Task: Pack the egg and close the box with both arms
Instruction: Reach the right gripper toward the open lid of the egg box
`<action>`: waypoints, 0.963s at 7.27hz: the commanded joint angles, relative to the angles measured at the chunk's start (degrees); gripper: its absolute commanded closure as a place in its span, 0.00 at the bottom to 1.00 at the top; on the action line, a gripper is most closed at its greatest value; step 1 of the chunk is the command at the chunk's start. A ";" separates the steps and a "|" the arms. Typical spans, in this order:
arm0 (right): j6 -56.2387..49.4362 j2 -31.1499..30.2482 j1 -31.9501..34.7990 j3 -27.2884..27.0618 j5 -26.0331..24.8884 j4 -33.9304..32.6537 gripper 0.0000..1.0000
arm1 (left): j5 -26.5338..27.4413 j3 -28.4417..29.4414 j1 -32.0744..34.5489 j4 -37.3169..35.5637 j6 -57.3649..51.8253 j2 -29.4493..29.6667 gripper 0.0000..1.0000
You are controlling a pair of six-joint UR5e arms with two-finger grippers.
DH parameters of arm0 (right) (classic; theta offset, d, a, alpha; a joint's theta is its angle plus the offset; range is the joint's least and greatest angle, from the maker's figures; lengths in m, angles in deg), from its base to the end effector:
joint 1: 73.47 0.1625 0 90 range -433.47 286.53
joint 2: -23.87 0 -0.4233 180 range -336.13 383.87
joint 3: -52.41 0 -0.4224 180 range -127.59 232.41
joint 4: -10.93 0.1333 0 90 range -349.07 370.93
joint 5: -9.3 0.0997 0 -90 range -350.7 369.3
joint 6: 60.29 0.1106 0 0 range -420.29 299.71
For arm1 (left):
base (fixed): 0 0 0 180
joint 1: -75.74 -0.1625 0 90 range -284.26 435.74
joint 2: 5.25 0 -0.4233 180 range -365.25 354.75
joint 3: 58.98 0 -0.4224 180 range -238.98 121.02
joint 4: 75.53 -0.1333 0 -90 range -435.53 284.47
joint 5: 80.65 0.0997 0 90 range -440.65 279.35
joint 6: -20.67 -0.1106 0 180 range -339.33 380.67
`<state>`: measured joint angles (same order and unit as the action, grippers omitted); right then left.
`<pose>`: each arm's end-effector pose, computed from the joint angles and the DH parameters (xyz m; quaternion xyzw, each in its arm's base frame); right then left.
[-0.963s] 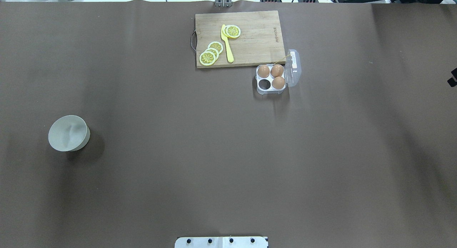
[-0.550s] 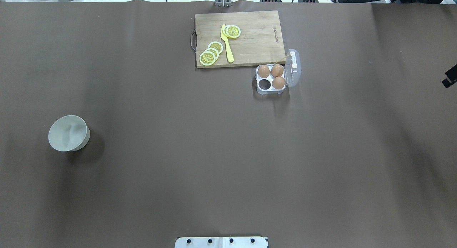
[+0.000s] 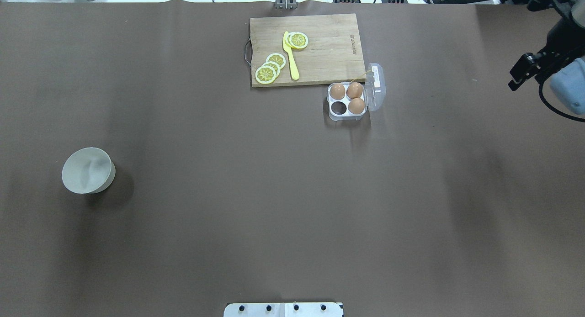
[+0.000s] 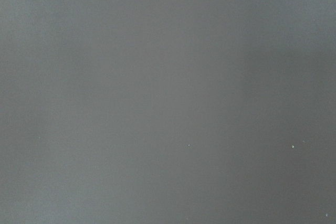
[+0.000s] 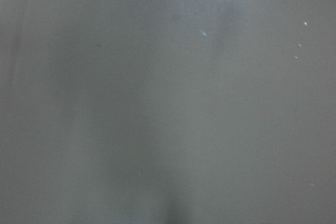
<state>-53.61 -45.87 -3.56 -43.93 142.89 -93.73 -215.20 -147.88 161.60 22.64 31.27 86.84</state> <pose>-0.1657 -0.6191 0.4282 0.0085 -0.3816 -0.1462 0.9127 -0.0159 -0.5513 0.6402 0.0248 0.3842 -0.0218 0.9227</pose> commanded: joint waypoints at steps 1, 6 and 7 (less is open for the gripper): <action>0.43 4.60 -1.27 6.74 3.85 3.64 0.78 | -0.01 -0.05 0.00 0.00 -0.14 -0.07 0.03; 8.95 15.15 -5.22 21.10 11.86 16.68 1.00 | -0.01 -0.23 0.09 0.00 -0.23 0.02 0.03; 8.96 16.73 -5.75 22.76 12.48 16.77 1.00 | -0.01 -0.23 0.09 0.00 -0.32 0.02 0.03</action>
<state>-45.26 -31.28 -8.48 -22.98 154.53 -77.24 -215.21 -148.13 161.66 22.64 31.01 86.85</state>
